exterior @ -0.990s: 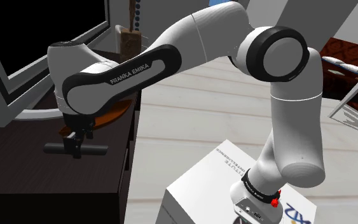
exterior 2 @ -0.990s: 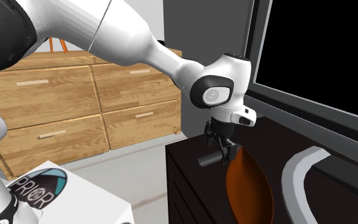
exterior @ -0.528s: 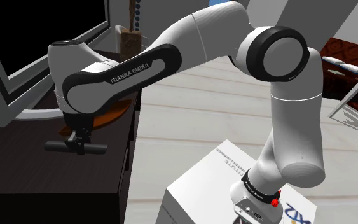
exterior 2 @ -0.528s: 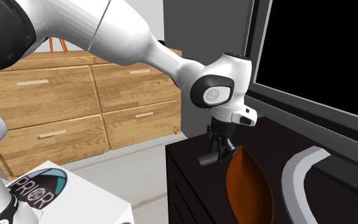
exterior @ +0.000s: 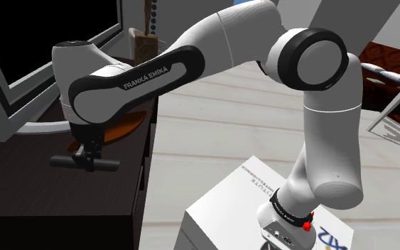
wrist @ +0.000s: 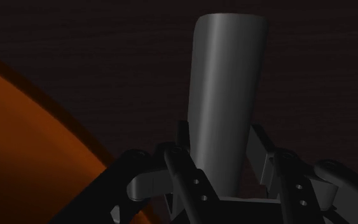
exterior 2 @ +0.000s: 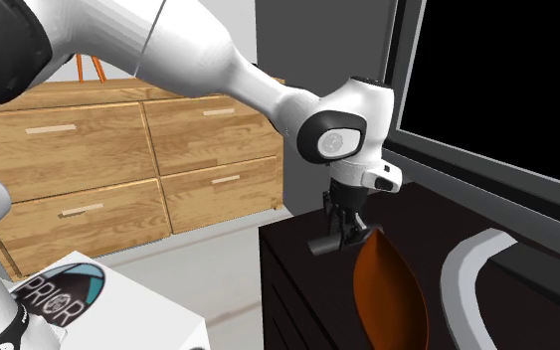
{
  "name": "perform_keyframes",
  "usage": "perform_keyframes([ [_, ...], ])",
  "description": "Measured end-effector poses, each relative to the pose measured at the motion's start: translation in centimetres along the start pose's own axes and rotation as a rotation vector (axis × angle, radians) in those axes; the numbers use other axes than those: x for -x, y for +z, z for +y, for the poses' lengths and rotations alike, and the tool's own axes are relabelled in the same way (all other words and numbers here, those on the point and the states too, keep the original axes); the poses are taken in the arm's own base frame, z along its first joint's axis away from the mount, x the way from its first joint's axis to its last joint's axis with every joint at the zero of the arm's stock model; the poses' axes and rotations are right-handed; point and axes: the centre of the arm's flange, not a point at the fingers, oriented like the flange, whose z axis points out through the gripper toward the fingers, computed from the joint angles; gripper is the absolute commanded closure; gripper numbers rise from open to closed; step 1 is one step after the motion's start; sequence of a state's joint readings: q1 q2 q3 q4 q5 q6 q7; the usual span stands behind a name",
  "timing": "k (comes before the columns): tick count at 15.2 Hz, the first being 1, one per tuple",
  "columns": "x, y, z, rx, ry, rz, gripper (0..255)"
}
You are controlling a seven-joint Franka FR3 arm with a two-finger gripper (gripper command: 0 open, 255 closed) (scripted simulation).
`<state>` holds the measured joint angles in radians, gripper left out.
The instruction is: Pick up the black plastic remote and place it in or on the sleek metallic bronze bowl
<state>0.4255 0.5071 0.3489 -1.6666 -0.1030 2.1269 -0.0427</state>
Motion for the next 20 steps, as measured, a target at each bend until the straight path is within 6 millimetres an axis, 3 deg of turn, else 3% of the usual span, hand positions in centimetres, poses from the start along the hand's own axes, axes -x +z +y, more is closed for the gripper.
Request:
perform_keyframes([
  [20, 0.1, -10.6, -0.8, 0.0, 0.0, 0.0, 255],
])
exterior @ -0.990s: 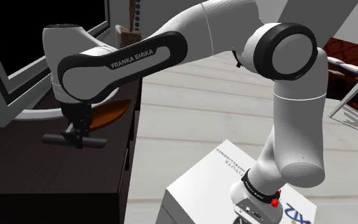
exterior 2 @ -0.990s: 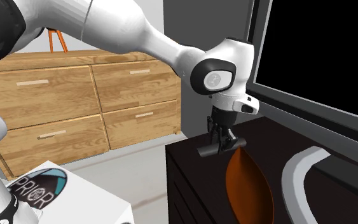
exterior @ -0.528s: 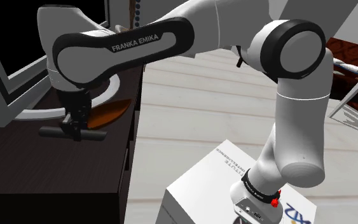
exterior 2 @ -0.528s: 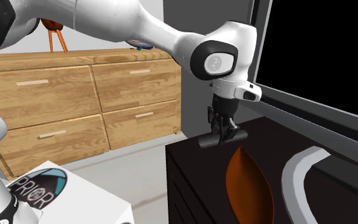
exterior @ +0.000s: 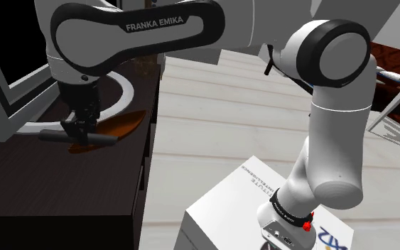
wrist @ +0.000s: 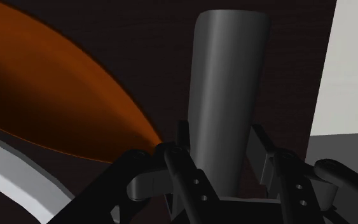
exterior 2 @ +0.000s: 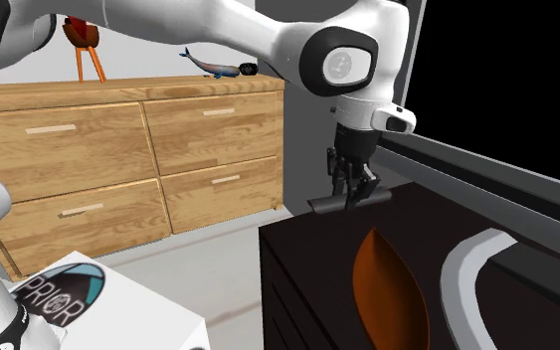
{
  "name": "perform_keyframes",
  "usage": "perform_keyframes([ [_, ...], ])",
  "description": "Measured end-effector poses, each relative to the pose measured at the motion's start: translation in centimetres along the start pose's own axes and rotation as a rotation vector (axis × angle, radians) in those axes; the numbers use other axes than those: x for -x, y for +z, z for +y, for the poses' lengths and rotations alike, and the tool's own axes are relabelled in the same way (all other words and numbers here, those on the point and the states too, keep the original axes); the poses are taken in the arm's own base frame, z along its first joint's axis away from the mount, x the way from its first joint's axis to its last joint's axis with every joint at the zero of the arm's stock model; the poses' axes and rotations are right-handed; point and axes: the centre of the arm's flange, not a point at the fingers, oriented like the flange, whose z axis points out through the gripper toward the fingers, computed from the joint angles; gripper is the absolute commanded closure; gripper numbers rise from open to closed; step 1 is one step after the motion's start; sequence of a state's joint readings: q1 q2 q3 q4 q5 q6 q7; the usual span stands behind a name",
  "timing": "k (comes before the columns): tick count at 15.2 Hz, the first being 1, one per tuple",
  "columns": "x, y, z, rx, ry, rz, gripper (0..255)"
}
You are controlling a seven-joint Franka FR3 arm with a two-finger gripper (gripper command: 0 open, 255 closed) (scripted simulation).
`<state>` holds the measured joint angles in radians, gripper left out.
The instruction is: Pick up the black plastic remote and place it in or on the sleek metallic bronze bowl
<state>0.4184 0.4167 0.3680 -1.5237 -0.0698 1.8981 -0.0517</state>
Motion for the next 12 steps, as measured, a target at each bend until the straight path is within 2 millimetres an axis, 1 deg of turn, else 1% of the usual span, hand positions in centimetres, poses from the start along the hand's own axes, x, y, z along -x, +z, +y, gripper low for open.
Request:
perform_keyframes([
  [1, 0.0, -0.3, 0.0, 0.0, 0.0, 0.0, 255],
  [3, 0.3, -0.6, 1.4, 0.0, 0.0, 0.0, 255],
  [4, 0.3, -0.5, 2.7, 0.0, 0.0, 0.0, 255],
  [6, 0.8, -1.0, 5.2, 0.0, 0.001, 0.0, 255],
  [8, 1.1, -0.7, 7.8, 0.0, 0.001, 0.0, 255],
  [10, 1.4, -0.9, 10.6, 0.0, 0.001, -0.001, 255],
  [12, 2.1, -1.1, 13.1, 0.0, 0.001, -0.001, 255],
])
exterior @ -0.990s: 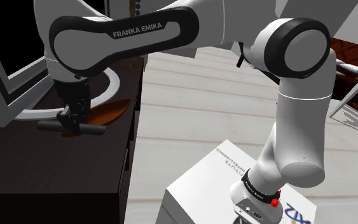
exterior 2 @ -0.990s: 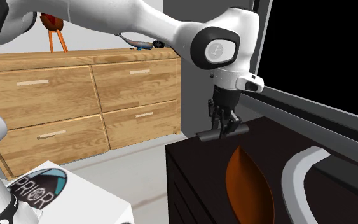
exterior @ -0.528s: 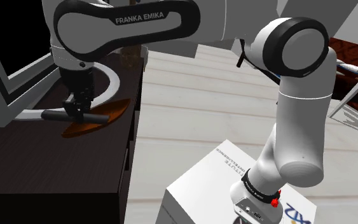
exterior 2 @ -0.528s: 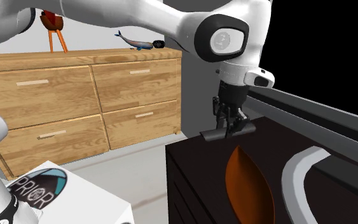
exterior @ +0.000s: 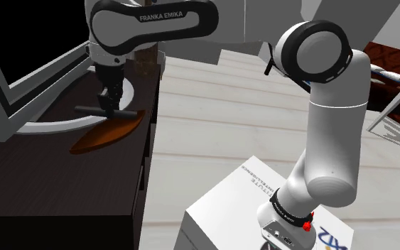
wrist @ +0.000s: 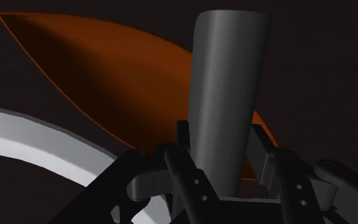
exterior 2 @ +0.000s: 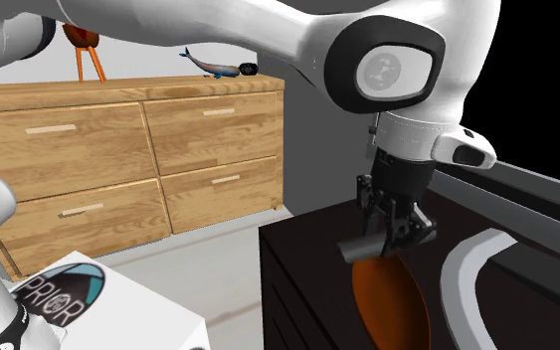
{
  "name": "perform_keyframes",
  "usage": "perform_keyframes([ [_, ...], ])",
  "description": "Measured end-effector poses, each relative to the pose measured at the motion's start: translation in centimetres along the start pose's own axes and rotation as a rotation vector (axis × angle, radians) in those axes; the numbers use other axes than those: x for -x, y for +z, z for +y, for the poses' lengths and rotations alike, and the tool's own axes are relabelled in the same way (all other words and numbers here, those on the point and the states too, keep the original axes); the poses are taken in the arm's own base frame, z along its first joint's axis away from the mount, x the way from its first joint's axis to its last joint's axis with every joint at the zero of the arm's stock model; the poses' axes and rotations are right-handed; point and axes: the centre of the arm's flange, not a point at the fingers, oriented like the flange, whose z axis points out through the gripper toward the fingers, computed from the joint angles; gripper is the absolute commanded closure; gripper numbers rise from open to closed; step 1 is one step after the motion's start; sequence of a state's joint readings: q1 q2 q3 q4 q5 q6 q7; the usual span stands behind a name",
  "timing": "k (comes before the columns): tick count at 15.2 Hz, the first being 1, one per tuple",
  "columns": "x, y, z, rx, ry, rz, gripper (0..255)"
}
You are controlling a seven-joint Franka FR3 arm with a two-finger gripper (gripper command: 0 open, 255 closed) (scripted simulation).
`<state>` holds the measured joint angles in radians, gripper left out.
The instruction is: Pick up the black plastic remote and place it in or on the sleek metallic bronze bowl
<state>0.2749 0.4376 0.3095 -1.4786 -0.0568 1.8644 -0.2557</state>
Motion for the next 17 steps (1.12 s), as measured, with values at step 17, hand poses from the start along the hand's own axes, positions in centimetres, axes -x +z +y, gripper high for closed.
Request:
perform_keyframes([
  [17, 0.5, 6.1, 3.9, 0.0, -0.001, 0.0, 255],
])
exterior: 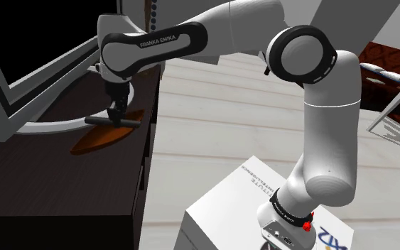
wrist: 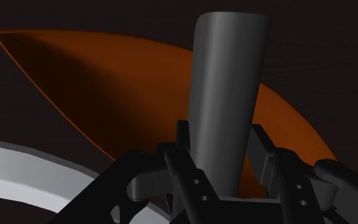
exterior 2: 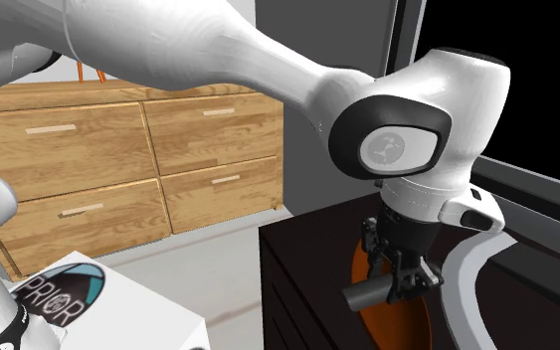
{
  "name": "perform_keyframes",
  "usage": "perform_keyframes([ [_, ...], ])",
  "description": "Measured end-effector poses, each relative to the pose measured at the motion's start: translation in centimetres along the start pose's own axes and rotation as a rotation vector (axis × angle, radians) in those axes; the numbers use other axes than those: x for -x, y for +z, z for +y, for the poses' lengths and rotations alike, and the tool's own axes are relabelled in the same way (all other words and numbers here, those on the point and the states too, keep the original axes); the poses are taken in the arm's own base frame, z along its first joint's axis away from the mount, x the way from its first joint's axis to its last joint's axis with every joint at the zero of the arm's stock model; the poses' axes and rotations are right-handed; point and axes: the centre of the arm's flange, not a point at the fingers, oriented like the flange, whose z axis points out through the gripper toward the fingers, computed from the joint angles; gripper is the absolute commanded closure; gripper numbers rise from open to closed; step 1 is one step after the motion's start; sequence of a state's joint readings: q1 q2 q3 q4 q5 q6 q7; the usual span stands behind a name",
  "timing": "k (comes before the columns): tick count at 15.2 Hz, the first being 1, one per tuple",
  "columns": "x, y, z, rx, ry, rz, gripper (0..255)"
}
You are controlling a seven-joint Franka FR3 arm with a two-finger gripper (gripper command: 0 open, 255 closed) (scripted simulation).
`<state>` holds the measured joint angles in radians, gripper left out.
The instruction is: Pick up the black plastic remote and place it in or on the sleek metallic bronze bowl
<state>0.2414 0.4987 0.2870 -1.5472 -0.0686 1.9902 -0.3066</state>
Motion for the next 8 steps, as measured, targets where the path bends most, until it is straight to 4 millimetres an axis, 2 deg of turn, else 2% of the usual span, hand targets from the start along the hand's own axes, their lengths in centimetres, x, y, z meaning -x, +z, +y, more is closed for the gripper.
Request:
perform_keyframes([
  [3, 0.0, 0.03, 0.0, 0.0, 0.0, 0.0, 255],
  [4, 0.0, 0.04, 0.01, 0.0, 0.0, 0.0, 0],
  [8, -0.01, 0.03, 0.01, 0.0, 0.0, 0.0, 0],
])
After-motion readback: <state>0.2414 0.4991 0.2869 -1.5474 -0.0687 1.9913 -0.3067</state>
